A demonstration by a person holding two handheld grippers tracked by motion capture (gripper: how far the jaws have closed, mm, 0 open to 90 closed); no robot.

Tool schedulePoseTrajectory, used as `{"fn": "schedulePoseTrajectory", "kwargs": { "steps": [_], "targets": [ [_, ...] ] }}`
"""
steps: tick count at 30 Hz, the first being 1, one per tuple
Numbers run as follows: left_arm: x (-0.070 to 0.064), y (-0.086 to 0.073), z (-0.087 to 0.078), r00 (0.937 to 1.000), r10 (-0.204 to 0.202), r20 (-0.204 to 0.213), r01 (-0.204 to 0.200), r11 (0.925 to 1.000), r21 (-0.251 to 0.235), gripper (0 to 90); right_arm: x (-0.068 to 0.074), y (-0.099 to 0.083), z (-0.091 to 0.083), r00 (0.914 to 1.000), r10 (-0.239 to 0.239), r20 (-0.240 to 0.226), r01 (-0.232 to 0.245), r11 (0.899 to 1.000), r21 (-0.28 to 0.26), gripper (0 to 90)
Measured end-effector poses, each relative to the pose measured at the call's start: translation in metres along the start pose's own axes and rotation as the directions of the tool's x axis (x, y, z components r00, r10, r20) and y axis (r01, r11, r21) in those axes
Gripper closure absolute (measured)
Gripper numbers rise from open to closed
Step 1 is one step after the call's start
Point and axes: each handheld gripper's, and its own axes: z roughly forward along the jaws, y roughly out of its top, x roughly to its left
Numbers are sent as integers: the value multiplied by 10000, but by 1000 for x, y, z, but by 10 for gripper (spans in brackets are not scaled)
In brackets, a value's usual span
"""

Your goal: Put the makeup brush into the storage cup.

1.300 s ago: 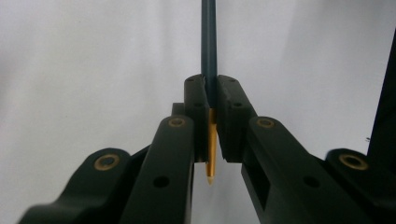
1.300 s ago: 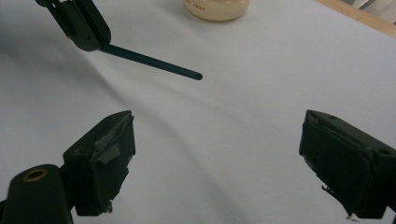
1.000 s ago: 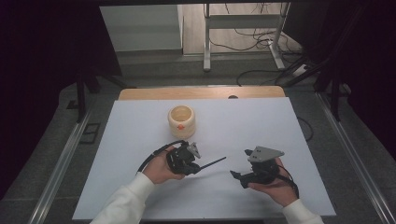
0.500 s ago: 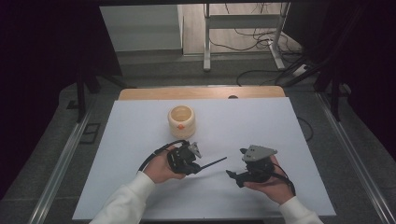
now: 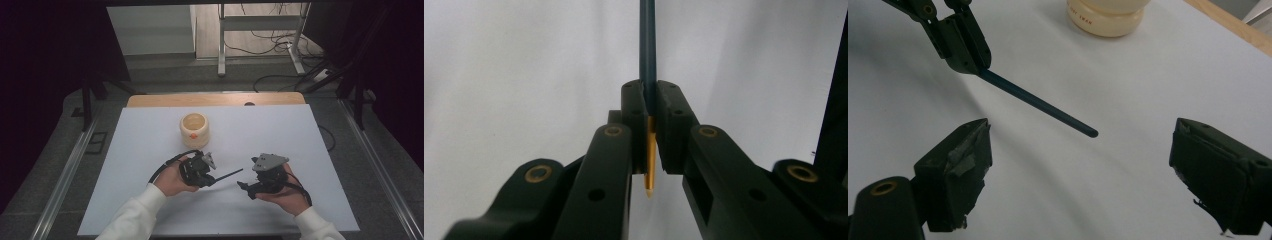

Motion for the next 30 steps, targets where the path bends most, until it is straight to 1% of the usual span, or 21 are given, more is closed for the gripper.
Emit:
{"fn": "schedulePoseTrajectory", "kwargs": {
  "steps": [5, 12, 14, 17, 19, 22, 23, 24, 26, 28, 29, 30],
  "targets": [
    [0, 1, 2, 10000, 22, 24, -22, 10000, 15, 842, 2, 1, 3, 9999, -101, -10, 101, 9999, 132, 109],
    [-2, 6, 4, 9999, 140, 85, -141, 9999, 93, 842, 5, 5, 8, 9991, -420, 25, 419, 9987, 280, 112],
    [-3, 7, 4, 9999, 152, 76, -152, 9998, 110, 842, 6, 6, 11, 9986, -525, 14, 524, 9979, 370, 116],
    [-3, 8, 4, 9998, 168, 84, -169, 9998, 110, 842, 7, 7, 15, 9967, -809, 21, 806, 9952, 559, 119],
    [-3, 9, 4, 9998, 179, 87, -181, 9997, 143, 842, 8, 7, 17, 9963, -862, 18, 859, 9944, 624, 119],
    [-4, 10, 5, 9998, 160, 123, -162, 9997, 183, 842, 11, 9, 22, 9922, -1233, 175, 1212, 9884, 912, 122],
    [-4, 11, 5, 9995, 282, 149, -286, 9993, 260, 842, 12, 9, 23, 9913, -1307, 141, 1288, 9871, 953, 127],
    [-4, 11, 5, 9995, 282, 149, -286, 9993, 260, 842, 12, 9, 23, 9913, -1307, 141, 1288, 9871, 953, 127],
    [-6, 12, 7, 9995, 254, 190, -259, 9994, 245, 842, 13, 10, 26, 9887, -1499, 67, 1484, 9833, 1053, 129],
    [-6, 14, 7, 9993, 321, 215, -327, 9991, 281, 842, 15, 10, 30, 9857, -1681, 70, 1660, 9788, 1201, 136],
    [-6, 14, 7, 9992, 335, 220, -342, 9990, 300, 842, 15, 10, 30, 9857, -1681, 70, 1660, 9788, 1201, 136],
    [-7, 15, 8, 9992, 339, 190, -344, 9990, 271, 842, 16, 10, 31, 9841, -1774, 25, 1756, 9763, 1264, 152]
  ]
}}
